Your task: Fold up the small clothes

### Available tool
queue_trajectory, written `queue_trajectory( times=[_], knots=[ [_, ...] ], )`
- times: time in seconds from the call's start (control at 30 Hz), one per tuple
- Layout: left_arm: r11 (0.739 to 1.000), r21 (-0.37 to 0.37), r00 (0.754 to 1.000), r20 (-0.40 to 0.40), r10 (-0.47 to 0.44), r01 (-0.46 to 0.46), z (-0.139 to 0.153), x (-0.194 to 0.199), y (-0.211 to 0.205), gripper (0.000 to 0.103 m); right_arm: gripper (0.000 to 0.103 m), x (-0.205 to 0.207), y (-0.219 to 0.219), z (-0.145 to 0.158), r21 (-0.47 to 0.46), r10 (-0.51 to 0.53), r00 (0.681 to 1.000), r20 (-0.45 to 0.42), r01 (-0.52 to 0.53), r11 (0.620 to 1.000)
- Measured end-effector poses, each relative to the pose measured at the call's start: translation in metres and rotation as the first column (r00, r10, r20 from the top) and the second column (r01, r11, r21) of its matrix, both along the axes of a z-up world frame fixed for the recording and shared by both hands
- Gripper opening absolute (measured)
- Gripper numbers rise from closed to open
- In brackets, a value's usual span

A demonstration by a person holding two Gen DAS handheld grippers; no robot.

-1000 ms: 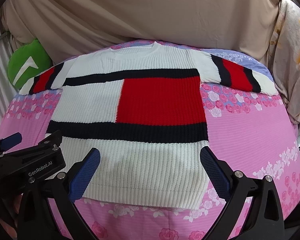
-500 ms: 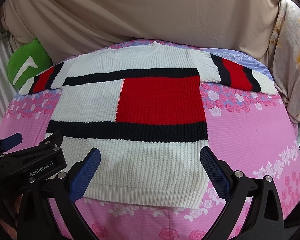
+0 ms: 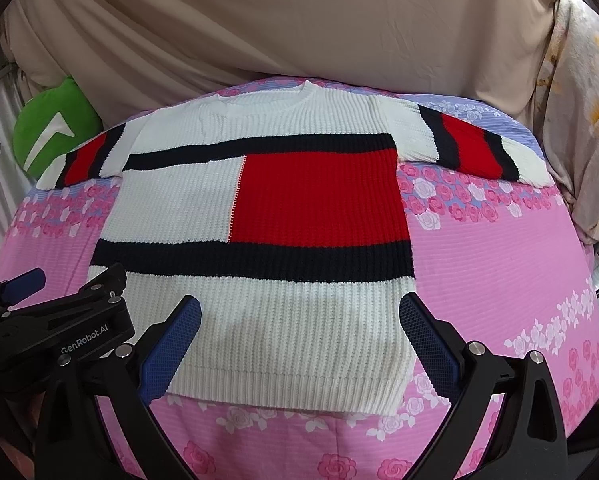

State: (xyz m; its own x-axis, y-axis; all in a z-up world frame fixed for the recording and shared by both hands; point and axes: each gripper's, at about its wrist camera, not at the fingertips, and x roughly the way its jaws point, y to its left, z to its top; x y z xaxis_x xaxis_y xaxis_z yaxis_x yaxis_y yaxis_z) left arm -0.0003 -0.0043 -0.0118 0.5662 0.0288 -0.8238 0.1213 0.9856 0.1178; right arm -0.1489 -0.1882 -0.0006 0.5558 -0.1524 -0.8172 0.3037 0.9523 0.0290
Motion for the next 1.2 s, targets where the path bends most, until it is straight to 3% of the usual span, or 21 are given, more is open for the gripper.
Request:
queue_trajectory(
  times=[1.2],
  knots=[
    [1.0,0.008,1.0,-0.012,-0.003,0.003,-0.007,0.0,-0.005,0.098,0.098,0.005,-0.006,-0.005,0.009,-0.003,1.0,-0.019,0.003,1.0]
  ],
)
